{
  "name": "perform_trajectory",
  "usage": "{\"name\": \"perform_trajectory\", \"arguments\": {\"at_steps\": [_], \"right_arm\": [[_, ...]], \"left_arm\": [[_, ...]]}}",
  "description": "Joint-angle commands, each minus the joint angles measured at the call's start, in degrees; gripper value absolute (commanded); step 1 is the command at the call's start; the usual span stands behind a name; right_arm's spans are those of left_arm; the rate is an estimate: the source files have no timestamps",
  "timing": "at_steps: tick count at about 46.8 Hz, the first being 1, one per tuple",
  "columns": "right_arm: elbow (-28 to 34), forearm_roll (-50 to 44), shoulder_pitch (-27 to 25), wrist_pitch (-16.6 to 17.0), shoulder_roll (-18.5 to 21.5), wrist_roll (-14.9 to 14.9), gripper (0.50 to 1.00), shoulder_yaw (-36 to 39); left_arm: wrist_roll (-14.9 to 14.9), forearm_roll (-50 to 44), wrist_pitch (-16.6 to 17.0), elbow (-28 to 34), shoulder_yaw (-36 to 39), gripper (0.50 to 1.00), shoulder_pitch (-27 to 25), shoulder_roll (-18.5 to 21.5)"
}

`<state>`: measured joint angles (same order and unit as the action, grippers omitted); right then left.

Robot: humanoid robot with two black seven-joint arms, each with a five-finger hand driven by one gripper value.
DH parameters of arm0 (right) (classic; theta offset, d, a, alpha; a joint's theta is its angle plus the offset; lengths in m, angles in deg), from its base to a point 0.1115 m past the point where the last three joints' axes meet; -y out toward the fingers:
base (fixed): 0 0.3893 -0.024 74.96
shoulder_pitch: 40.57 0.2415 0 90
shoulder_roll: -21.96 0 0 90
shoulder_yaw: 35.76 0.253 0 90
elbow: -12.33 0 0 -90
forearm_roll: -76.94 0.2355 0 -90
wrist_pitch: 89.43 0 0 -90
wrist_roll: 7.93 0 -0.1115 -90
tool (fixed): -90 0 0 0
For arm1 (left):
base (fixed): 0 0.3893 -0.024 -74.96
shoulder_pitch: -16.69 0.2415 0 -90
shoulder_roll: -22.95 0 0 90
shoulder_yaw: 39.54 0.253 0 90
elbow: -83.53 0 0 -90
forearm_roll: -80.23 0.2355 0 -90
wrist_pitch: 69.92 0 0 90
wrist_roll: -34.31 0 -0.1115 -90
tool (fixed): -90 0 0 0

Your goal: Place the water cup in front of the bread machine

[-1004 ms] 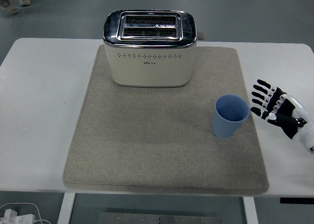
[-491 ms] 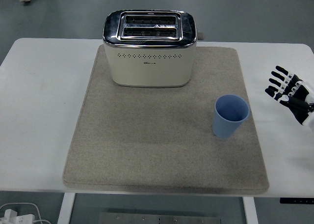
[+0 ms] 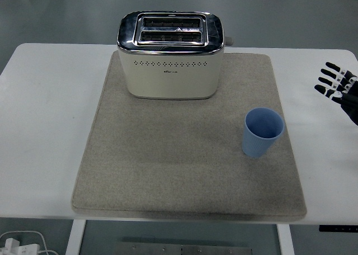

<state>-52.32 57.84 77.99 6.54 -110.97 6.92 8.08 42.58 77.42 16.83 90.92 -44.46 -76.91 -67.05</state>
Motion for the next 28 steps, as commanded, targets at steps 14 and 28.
{"name": "perform_trajectory", "arguments": {"at_steps": [14, 28], "right_arm": [[-0.2, -8.1, 1.0, 4.8, -0.3, -2.2, 0.924, -1.7], [-5.6, -10.9, -0.6, 8.1, -2.4, 6.1, 0.926, -2.6]], "left_arm": [[0.0, 0.0, 0.0, 0.0, 0.0, 1.000, 0.0, 0.0], [0.0, 0.0, 0.0, 0.0, 0.0, 1.000, 0.0, 0.0]]}}
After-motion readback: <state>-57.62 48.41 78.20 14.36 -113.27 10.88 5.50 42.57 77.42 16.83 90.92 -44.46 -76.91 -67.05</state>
